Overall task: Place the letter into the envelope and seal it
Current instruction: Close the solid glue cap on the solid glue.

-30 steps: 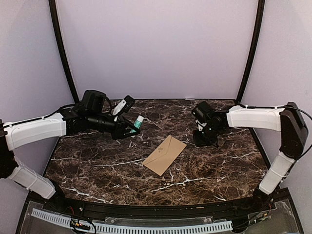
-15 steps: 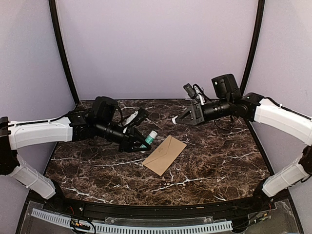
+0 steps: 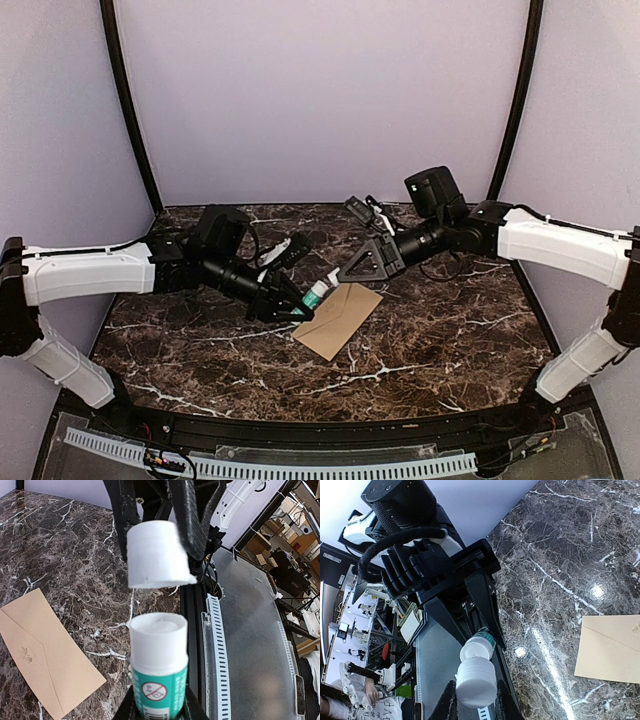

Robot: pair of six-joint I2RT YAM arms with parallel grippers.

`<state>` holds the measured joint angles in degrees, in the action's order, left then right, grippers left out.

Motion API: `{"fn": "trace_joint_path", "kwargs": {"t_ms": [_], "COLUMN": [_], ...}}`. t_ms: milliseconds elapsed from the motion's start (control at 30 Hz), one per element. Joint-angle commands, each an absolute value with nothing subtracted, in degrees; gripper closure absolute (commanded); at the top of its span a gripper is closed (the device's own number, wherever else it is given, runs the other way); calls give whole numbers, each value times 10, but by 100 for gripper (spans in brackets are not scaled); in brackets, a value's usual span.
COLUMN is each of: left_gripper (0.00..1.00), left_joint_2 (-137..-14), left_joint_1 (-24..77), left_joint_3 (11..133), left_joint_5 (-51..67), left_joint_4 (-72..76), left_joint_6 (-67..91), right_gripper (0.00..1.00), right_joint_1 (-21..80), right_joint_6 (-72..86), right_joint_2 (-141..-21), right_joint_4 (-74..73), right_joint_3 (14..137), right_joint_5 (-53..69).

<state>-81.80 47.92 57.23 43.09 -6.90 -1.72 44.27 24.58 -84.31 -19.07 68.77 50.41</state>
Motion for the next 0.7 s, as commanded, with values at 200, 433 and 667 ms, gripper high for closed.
{"fn": "trace_joint_path", "kwargs": {"t_ms": [200,433,667], "left_gripper": [100,100,100], "left_joint_2": [-818,-818,-817], "left_joint_1": [485,486,485], "left_joint_3": [588,588,586], "left_joint_5": [451,449,437], "left_joint_4": [-80,-80,-85], "left_joint_6": [-29,-29,-34], "right_gripper": [97,98,100], "right_joint_1": [467,467,458], "right_joint_6": [245,243,213], "right_joint_2": [-867,-868,-850], "right_joint_4": [-161,-163,-222], "right_joint_3": [711,714,734], "right_joint_5": [517,511,480]}}
